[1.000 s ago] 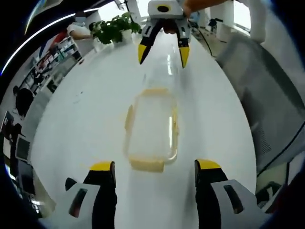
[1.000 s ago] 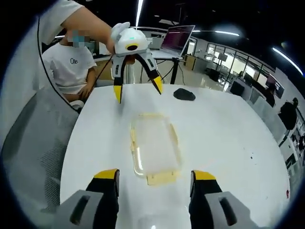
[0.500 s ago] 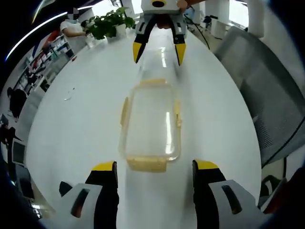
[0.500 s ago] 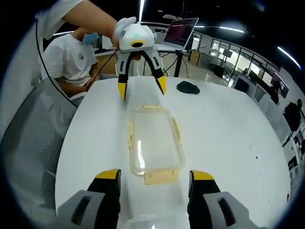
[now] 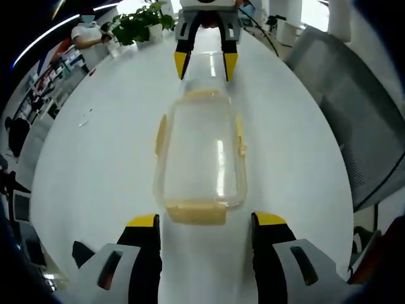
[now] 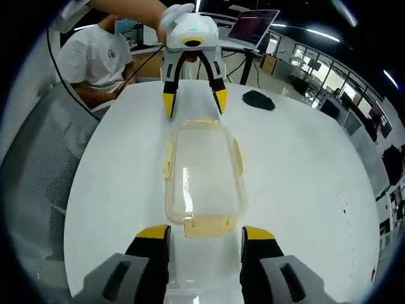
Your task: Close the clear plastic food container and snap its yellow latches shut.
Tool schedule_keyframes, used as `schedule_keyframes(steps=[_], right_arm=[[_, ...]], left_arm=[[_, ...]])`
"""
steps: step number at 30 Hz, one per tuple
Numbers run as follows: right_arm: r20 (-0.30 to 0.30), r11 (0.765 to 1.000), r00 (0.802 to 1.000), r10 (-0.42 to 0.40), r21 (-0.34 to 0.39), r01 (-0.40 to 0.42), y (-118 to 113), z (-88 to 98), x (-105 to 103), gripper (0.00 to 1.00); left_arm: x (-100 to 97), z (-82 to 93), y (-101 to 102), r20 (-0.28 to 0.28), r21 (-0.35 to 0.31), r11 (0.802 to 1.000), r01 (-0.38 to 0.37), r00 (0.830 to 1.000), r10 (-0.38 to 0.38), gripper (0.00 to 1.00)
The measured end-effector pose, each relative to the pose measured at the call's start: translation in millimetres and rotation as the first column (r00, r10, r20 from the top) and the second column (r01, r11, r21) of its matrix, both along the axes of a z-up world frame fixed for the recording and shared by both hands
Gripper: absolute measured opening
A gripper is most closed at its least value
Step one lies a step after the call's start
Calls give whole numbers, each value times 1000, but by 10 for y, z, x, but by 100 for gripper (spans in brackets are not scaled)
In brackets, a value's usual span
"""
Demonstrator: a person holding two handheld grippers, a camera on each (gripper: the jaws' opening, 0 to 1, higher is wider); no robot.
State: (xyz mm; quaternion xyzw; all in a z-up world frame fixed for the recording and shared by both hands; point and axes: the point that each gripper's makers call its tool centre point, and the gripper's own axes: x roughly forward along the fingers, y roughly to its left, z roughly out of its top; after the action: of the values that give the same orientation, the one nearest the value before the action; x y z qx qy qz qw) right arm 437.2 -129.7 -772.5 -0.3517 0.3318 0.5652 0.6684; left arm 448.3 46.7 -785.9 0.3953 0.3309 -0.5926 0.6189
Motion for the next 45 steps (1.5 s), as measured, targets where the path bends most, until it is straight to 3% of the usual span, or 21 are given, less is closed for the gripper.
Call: schedule_keyframes(steps=[9,22,26,30,33,42,44,45], right_arm=[[-25,999,1000,20,-25,-20,8,-84,0,38],[-45,996,999,31,-76,-34,17,-218,65,44],[-45,996,998,32,-79,-35,23,-220,86,40],[-94,998,995,36,-57,-41,71,-216,25,37],[-83,996,995,46,-75,-52,62,-230,36,37],[-113,992,990,86,-79,-96,100,-240,-63,37],[-81,981,989,120,-145,-130,42,-325,-58,38],[-99,989,991,86,-115,-97,96,-300,-50,38]], left_arm=[[-6,-55,-14,-16,6,1000,8,1000,-8,52],[33,-101,-47,-20,12,1000,17,1000,-17,48],[18,-122,-80,-26,11,999,31,999,-31,48],[17,-124,-78,-28,20,999,43,999,-43,47],[-5,-123,-70,-37,27,998,60,998,-59,42],[-14,-137,-66,-64,39,999,33,997,-31,39],[-50,-146,-97,-87,23,1000,19,996,-17,39],[-38,-140,-109,-76,16,1000,14,997,-13,39]])
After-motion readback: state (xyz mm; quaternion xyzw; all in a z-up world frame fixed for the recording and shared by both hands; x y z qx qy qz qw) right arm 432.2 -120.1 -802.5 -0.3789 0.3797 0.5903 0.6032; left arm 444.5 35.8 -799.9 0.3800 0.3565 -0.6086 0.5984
